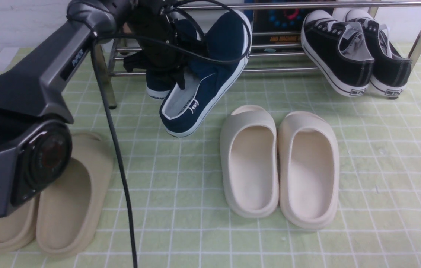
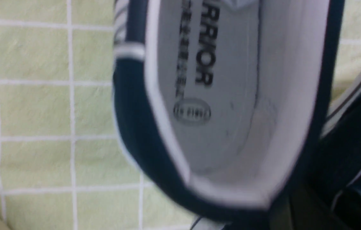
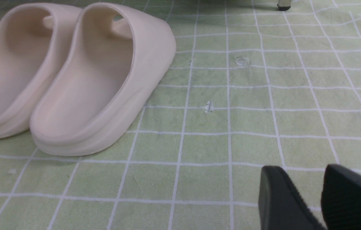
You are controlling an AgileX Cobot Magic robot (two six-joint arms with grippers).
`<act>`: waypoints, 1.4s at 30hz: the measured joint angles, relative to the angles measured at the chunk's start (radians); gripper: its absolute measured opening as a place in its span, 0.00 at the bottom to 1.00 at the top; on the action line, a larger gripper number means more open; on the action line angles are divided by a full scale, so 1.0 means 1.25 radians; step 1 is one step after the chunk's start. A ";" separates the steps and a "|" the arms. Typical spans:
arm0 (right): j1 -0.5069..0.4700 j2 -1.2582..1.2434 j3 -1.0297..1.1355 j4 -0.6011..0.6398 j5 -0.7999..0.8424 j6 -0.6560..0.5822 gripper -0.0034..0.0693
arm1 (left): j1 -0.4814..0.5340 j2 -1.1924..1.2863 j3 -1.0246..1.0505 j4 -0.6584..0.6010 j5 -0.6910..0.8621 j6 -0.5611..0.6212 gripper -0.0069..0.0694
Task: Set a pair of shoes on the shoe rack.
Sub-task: Use the left arm to put a shoe into the shoe rack
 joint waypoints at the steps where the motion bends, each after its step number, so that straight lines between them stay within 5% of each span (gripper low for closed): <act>1: 0.000 0.000 0.000 0.000 0.000 0.000 0.38 | 0.000 -0.004 0.005 -0.002 0.000 0.003 0.09; 7: 0.000 0.000 0.000 0.000 0.000 0.000 0.38 | -0.005 -0.101 0.153 -0.006 0.008 0.024 0.09; 18: 0.000 0.000 0.000 0.000 0.000 0.000 0.38 | -0.005 -0.103 0.157 -0.096 -0.054 0.004 0.09; 33: 0.000 0.000 0.000 0.000 0.000 0.000 0.38 | 0.003 0.039 -0.073 -0.072 -0.099 -0.069 0.09; 42: 0.000 0.000 0.000 0.000 0.000 0.000 0.38 | 0.006 0.092 -0.123 -0.128 -0.089 0.008 0.09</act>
